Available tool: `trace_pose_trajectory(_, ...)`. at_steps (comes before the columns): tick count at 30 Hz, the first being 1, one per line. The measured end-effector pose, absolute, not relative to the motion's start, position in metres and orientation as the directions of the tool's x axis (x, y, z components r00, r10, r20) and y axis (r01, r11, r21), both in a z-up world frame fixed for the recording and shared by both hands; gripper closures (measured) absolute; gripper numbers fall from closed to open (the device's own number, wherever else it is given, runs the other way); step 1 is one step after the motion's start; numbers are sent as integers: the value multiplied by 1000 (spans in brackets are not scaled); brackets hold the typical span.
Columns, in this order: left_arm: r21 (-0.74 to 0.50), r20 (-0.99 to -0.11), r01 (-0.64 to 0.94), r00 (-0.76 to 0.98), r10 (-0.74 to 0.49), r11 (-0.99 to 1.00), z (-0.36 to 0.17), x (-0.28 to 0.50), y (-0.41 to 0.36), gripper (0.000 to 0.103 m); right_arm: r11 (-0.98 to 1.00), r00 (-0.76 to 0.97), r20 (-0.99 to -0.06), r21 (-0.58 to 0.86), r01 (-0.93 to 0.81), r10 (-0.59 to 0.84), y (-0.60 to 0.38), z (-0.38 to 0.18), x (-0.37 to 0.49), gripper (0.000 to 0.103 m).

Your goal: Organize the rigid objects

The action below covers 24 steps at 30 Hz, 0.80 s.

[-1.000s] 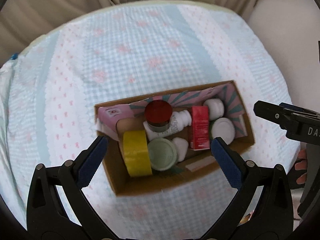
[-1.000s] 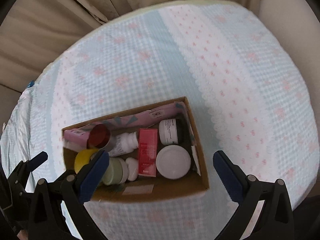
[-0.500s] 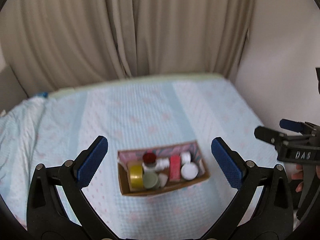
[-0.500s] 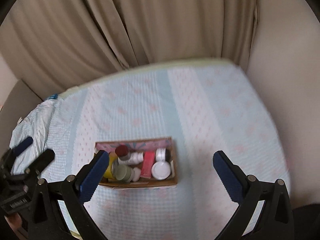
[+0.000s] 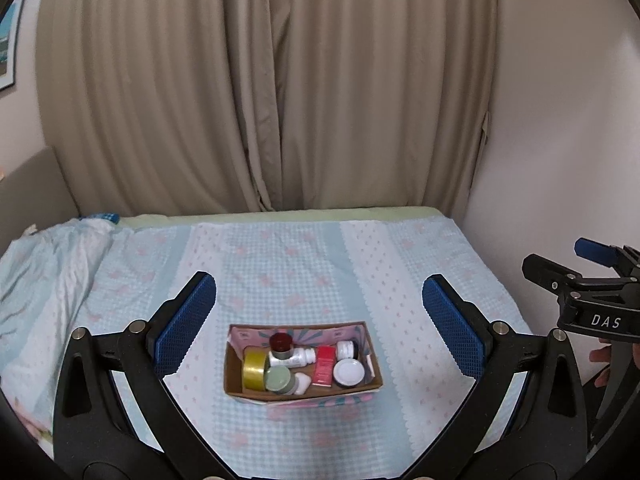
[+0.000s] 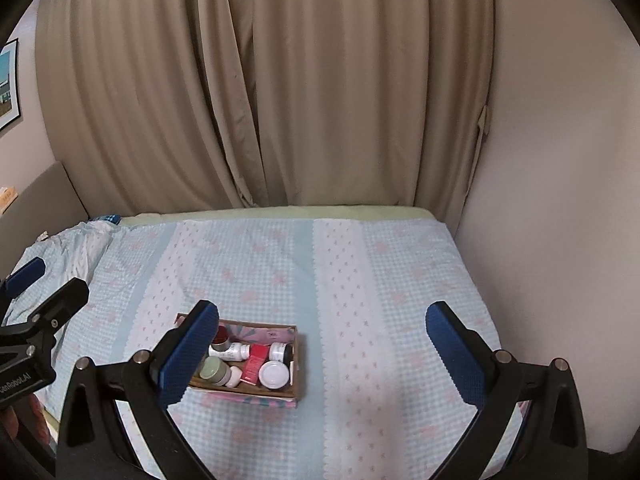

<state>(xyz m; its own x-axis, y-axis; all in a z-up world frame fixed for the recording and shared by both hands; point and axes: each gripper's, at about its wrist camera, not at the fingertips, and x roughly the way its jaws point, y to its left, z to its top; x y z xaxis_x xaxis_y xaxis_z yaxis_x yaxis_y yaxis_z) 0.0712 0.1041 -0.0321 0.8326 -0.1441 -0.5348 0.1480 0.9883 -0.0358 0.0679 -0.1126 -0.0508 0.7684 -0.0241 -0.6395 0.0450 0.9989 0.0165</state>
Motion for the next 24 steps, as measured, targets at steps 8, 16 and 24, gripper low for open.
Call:
trace_pose_trajectory(8, -25, -527, 140, 839, -132, 990, -35, 60, 92, 0, 999, 780, -625, 13, 35, -19, -126, -47, 63, 0)
trace_pose_trajectory(16, -31, -534, 130, 836, -127, 991, -34, 58, 84, 0, 999, 784, -620, 13, 32, -17, -131, -44, 60, 0)
trace_pose_trajectory(24, -36, -531, 118, 839, -119, 992, -33, 57, 81, 0, 999, 782, -623, 18, 30, -12, -129, -46, 63, 0)
